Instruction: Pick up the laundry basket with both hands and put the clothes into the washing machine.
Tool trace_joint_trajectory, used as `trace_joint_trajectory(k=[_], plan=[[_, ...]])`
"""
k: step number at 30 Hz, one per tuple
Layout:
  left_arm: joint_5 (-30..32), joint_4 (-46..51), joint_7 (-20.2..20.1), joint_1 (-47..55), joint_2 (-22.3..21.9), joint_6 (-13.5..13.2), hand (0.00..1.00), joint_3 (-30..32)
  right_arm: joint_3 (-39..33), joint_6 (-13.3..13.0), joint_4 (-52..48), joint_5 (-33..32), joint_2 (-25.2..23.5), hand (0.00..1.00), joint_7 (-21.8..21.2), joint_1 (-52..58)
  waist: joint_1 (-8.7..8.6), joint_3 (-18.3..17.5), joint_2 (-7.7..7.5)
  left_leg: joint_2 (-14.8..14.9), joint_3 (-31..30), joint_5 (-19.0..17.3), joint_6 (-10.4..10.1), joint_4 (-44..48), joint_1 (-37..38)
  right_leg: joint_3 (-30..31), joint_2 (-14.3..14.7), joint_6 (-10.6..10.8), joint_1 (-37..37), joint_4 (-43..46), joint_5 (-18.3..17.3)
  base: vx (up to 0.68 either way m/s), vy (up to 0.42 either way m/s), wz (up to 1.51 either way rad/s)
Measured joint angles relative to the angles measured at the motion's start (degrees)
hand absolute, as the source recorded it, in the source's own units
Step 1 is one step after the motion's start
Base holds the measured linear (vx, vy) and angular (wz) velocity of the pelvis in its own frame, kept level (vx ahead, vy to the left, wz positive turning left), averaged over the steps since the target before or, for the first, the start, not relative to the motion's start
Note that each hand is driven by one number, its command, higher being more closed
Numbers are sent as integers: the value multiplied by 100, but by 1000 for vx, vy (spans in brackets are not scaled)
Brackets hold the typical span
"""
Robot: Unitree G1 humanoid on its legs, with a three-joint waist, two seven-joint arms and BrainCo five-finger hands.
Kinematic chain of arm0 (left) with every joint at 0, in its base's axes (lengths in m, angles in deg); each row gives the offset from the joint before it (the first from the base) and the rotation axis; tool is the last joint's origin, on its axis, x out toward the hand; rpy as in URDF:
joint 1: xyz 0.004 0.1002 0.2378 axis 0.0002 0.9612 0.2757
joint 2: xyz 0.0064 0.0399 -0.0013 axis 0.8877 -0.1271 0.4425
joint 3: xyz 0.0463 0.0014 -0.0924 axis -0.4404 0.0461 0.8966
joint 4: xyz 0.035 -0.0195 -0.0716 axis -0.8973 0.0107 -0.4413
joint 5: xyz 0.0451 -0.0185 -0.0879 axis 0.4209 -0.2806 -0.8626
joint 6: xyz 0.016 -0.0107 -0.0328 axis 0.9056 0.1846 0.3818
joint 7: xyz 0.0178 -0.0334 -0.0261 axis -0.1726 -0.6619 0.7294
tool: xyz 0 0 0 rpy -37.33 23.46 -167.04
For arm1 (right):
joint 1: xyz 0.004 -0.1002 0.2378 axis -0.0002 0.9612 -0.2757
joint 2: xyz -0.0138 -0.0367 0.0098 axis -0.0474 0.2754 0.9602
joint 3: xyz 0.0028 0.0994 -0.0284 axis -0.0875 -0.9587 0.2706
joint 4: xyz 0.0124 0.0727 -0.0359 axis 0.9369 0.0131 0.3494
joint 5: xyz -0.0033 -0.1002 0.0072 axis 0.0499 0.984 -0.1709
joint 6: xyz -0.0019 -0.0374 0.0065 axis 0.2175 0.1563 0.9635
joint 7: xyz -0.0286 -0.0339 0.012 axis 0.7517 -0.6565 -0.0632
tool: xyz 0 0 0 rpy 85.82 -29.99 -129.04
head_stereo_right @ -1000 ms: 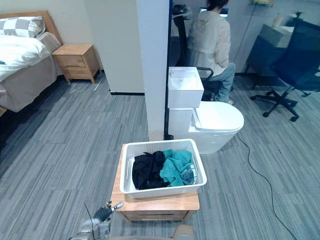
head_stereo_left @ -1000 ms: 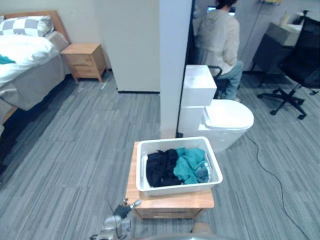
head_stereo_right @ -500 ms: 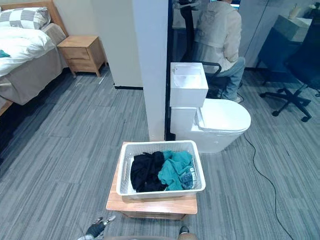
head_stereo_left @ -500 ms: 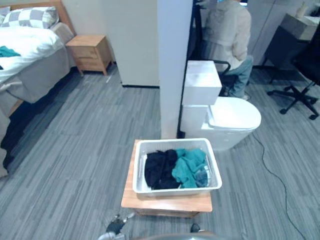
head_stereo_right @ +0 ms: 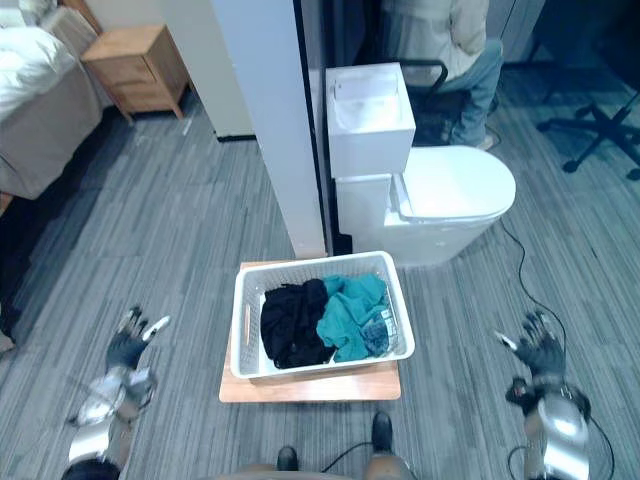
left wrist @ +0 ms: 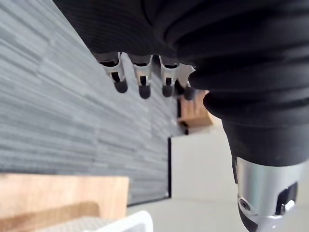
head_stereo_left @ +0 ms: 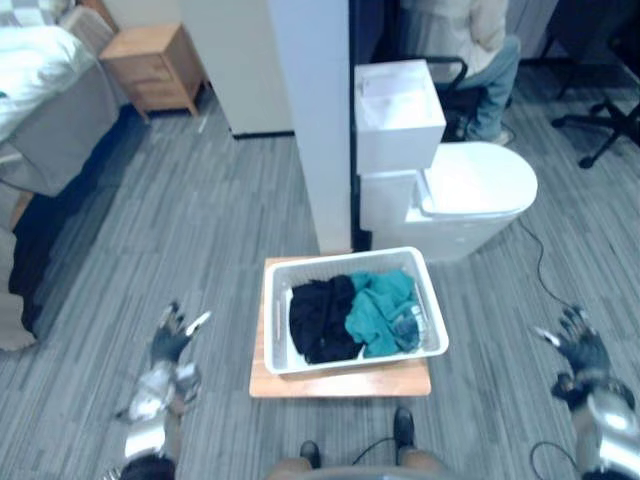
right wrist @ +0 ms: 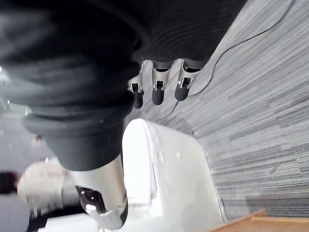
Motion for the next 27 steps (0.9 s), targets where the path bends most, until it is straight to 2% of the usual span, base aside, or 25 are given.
trace_joint_trajectory(k=[3, 6, 12, 14, 19, 27], plan=[[-99, -255, 130, -776, 6, 27, 0, -478, 744, 63, 401, 20, 428, 0, 15, -1026, 6, 374, -34, -29, 113, 4, 6, 65, -95, 120, -13, -16, -169, 71, 74, -87, -2, -18], [-220, -836, 178, -1502, -1, 128, 0, -932, 1543, 181, 601, 72, 617, 0, 21, -1880, -15, 790, -31, -75, 118, 6, 9, 229, -247, 150, -61, -17, -309, 201, 84, -83, 3, -6], [-220, -2295, 320, -2595, -23, 349, 0, -1251, 2697, 382, 1284, 243, 625, 0, -2, -3260, 5, 1411, -44, -121, 125, 5, 9, 459, -468, 208, -117, -19, -620, 558, 86, -104, -3, -3], [-219, -2662, 385, -2905, -23, 446, 0, -1362, 3108, 404, 1829, 417, 377, 0, 5, -3971, 45, 1611, -87, -127, 124, 27, 44, 540, -662, 232, -118, -65, -798, 592, 161, -148, -26, -1], [-216, -2999, 384, -3426, -90, 518, 0, -1379, 3309, 412, 2451, 473, 22, 0, 35, -4604, 118, 1842, -126, -108, 139, 26, 45, 738, -854, 285, -104, -107, -911, 588, 251, -100, -34, -3], [-213, -3360, 513, -4084, -89, 602, 0, -1367, 3292, 495, 3534, 631, -385, 0, 118, -5212, 149, 1926, -206, -50, 149, 21, 43, 1058, -1376, 289, -82, -134, -1255, 549, 403, -66, -19, 0]])
